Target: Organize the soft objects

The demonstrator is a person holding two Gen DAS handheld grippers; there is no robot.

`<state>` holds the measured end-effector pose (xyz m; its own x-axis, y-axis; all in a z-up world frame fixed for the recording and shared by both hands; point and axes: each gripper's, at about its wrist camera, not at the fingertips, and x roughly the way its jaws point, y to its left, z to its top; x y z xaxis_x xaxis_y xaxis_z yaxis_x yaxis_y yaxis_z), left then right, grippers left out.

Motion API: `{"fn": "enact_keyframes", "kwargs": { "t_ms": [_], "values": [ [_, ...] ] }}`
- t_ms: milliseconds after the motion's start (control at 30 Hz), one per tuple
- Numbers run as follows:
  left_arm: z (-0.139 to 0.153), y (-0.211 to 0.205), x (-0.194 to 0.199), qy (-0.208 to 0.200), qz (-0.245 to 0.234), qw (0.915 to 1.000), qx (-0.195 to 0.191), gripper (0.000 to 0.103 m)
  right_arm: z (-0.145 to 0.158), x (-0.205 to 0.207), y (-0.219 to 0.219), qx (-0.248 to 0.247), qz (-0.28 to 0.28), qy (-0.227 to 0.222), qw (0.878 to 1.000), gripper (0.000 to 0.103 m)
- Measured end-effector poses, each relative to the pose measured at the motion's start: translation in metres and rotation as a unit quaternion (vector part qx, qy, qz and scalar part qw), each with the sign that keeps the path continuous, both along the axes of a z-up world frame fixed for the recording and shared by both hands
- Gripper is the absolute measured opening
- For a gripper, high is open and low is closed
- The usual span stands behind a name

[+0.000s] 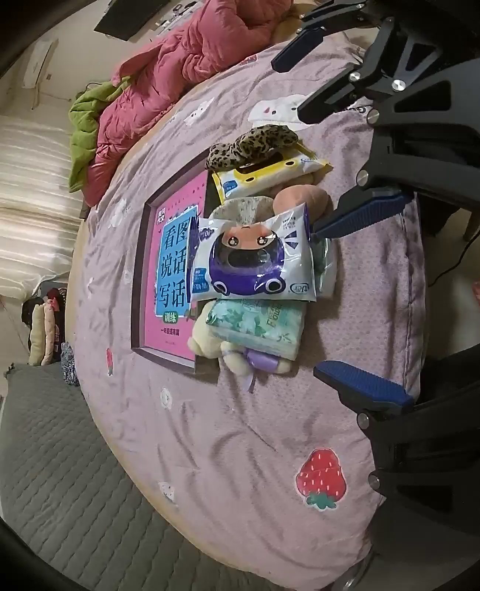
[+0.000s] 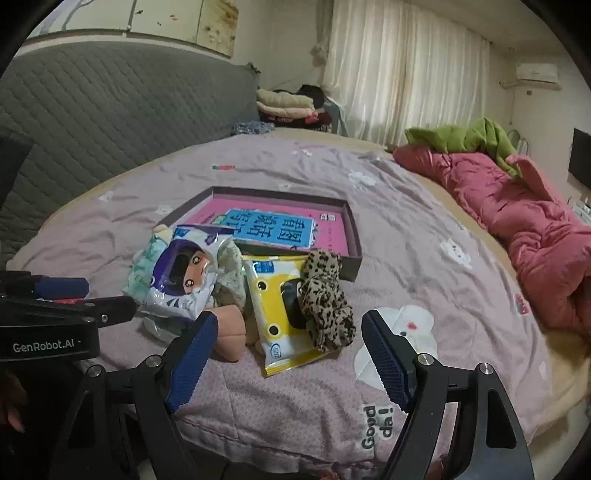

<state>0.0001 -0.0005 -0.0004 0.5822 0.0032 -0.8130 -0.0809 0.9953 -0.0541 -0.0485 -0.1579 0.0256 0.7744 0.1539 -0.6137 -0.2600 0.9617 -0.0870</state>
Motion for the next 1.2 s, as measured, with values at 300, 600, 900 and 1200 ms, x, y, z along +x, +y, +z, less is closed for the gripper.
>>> {"fn": "enact_keyframes", "kwargs": {
  "t_ms": [300,600,900,1200],
  "values": [
    [-0.005,-0.003,0.0,0.004,-0.012,0.9997,-0.019,0.069,-0.004,0.006,-0.005,0.019,-0.006,0.013,1.0,0.081],
    [-0.001,-0.01,0.0,-0.005,-0.02,0.9997,-0.01,0.069,-0.007,0.006,-0.003,0.016,0.002,0.013,1.0,0.081],
    [0.003,-0.009,0.0,-0.012,-0.019,0.9997,-0.006,0.069,-0.004,0.004,-0.003,0.016,0.005,0.012,1.0,0.081],
    [0.004,-0.008,0.0,-0.015,-0.02,0.9997,-0.007,0.069,-0.002,0.003,-0.002,0.015,0.007,0.01,1.0,0.081]
  ]
}}
